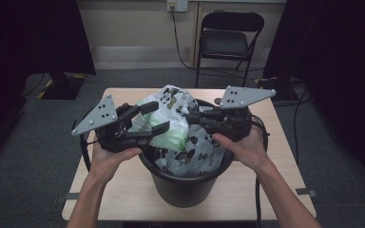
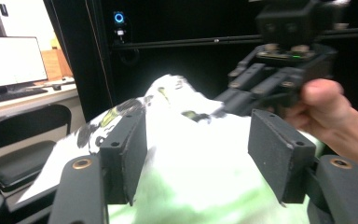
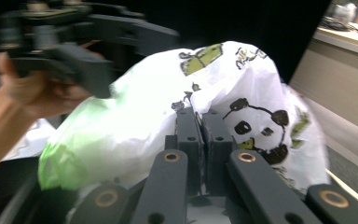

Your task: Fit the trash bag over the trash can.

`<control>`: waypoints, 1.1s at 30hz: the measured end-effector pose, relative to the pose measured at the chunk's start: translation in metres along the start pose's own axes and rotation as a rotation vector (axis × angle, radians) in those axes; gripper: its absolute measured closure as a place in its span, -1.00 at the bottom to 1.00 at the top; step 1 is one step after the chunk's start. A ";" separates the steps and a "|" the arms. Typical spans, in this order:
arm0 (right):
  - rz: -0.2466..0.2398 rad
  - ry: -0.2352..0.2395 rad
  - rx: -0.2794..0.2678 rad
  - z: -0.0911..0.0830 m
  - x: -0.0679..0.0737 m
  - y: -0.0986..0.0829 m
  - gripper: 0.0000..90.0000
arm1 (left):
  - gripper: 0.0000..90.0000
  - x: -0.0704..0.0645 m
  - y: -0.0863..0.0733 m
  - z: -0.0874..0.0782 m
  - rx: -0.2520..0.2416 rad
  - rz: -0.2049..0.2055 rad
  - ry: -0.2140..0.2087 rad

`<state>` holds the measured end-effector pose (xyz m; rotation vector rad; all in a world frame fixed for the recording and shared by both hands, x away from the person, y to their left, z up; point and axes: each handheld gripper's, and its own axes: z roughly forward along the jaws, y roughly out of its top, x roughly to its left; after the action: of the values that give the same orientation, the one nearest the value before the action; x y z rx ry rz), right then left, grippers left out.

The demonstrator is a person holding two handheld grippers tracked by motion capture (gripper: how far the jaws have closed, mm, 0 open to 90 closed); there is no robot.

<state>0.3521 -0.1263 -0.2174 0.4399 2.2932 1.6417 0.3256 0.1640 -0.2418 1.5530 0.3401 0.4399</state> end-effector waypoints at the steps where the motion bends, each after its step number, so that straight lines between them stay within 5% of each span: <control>1: 0.016 -0.016 -0.002 0.000 -0.004 -0.001 0.96 | -0.19 0.000 0.000 -0.001 -0.005 0.002 0.002; 4: 0.048 -0.048 -0.002 -0.001 -0.012 -0.003 0.96 | -0.15 -0.001 0.000 -0.006 -0.015 0.013 0.006; 8: 0.087 -0.084 -0.023 -0.005 -0.022 -0.004 0.96 | 0.34 -0.002 -0.004 -0.008 -0.005 0.017 -0.068; 11: 0.100 -0.103 -0.034 -0.008 -0.025 -0.004 0.96 | 0.36 -0.004 -0.006 -0.004 0.019 0.025 -0.093; 18: 0.102 -0.063 -0.044 -0.008 -0.021 -0.003 0.96 | 0.03 -0.008 -0.007 0.017 0.113 0.015 -0.146; 25: 0.052 -0.016 -0.015 -0.002 -0.008 -0.002 0.96 | -0.22 -0.016 -0.005 0.027 0.109 0.050 -0.154; 30: -0.006 0.028 0.017 0.005 0.001 -0.002 0.95 | -0.20 -0.020 0.000 0.030 0.134 0.063 -0.152; 33: -0.030 0.053 0.026 0.007 0.003 -0.002 0.89 | 0.36 -0.020 0.002 0.027 0.136 0.059 -0.106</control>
<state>0.3518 -0.1199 -0.2221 0.3703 2.3503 1.6301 0.3211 0.1310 -0.2412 1.7158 0.2473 0.3850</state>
